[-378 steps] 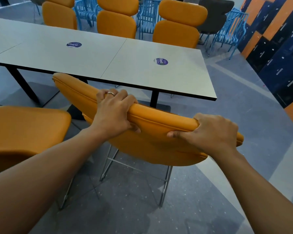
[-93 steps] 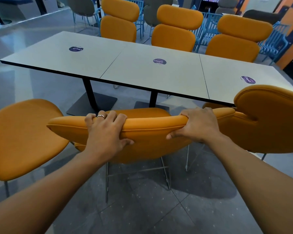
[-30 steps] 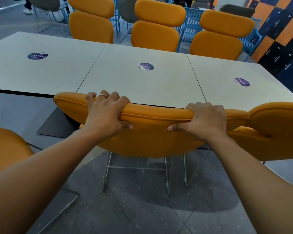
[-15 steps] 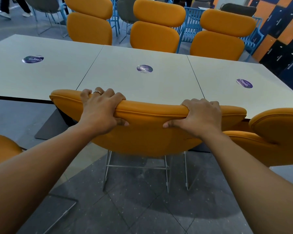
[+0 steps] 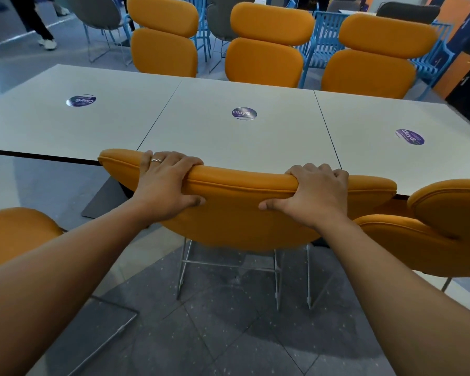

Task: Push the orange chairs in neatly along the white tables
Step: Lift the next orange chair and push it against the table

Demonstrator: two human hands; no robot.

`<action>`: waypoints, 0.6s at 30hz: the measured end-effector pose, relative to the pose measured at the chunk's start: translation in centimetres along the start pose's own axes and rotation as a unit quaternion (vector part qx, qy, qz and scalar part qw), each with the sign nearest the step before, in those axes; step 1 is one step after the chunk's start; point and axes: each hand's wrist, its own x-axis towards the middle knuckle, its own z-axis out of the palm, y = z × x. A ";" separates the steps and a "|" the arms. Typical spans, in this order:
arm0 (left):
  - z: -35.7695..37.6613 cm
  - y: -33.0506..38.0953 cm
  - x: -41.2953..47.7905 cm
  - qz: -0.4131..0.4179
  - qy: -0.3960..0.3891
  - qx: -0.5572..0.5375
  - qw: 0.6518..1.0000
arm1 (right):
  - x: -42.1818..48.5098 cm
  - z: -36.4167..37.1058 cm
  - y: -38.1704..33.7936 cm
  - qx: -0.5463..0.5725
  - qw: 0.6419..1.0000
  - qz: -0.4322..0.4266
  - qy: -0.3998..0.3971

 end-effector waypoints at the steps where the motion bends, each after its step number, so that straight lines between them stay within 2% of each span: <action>1: -0.2 0.1 -0.5 -0.003 -0.001 -0.015 1.000 | -0.1 -0.2 -0.1 0.012 1.000 -0.001 -0.016; 3: -1.0 0.4 -1.7 -0.009 0.009 -0.050 0.999 | -0.3 -0.7 -0.5 0.061 0.997 -0.014 -0.035; 6: -2.2 0.2 -3.7 -0.031 0.016 -0.118 0.992 | -0.7 -1.6 -2.0 0.168 0.985 -0.043 -0.020; 11: -3.3 -1.2 -7.8 -0.090 0.037 -0.157 0.983 | -1.5 -3.4 -7.2 0.315 0.942 -0.116 -0.018; 15: -4.4 -3.6 -12.4 -0.139 0.025 -0.143 0.980 | -2.7 -3.4 -12.2 0.322 0.919 -0.192 -0.119; 18: -5.1 -6.0 -16.5 -0.181 0.004 -0.144 0.973 | -4.1 -2.2 -15.4 0.302 0.909 -0.210 -0.196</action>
